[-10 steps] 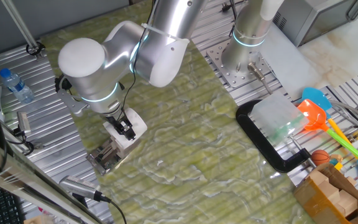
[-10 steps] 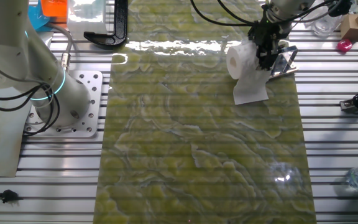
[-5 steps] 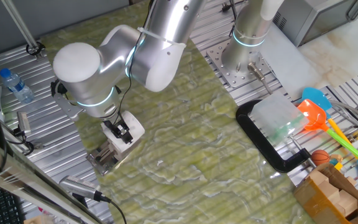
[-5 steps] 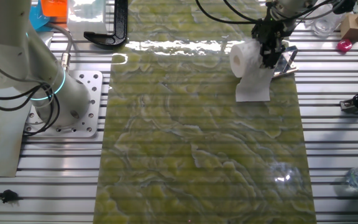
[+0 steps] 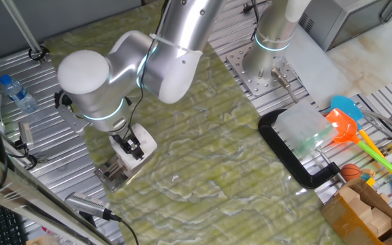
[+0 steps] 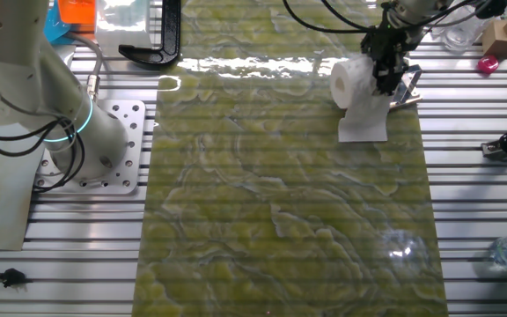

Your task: Put the toilet paper on its holder

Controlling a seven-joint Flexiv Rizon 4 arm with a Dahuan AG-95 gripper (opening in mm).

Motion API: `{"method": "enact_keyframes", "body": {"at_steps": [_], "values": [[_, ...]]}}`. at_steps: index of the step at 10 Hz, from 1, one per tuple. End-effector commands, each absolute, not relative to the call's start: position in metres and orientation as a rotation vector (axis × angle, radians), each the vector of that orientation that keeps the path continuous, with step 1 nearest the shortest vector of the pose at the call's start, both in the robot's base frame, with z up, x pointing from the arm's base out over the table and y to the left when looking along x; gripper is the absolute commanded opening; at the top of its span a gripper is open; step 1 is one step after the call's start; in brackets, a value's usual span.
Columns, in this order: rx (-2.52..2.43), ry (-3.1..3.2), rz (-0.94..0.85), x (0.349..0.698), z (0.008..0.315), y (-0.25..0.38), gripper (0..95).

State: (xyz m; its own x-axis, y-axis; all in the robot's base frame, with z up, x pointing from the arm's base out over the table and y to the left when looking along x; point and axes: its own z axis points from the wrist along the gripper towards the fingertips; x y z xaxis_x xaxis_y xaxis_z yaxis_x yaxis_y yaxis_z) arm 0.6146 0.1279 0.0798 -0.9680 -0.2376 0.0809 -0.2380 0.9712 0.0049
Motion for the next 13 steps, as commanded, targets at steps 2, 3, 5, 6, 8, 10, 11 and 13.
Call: {"method": "enact_keyframes", "body": {"at_steps": [2, 3, 5, 6, 8, 10, 11, 13], "values": [[0.371, -3.044, 0.008, 0.618, 0.077, 0.129, 0.0], [0.371, -3.046, 0.008, 0.619, 0.076, 0.13, 0.0], [0.369, -3.047, 0.009, 0.624, 0.077, 0.132, 0.0], [0.37, -3.047, 0.012, 0.626, 0.078, 0.134, 0.0], [0.372, -3.047, 0.016, 0.632, 0.079, 0.135, 0.0], [0.374, -3.046, 0.013, 0.643, 0.077, 0.134, 0.0], [0.375, -3.045, 0.011, 0.646, 0.077, 0.133, 0.0], [0.377, -3.04, 0.009, 0.653, 0.077, 0.132, 0.0]]}}
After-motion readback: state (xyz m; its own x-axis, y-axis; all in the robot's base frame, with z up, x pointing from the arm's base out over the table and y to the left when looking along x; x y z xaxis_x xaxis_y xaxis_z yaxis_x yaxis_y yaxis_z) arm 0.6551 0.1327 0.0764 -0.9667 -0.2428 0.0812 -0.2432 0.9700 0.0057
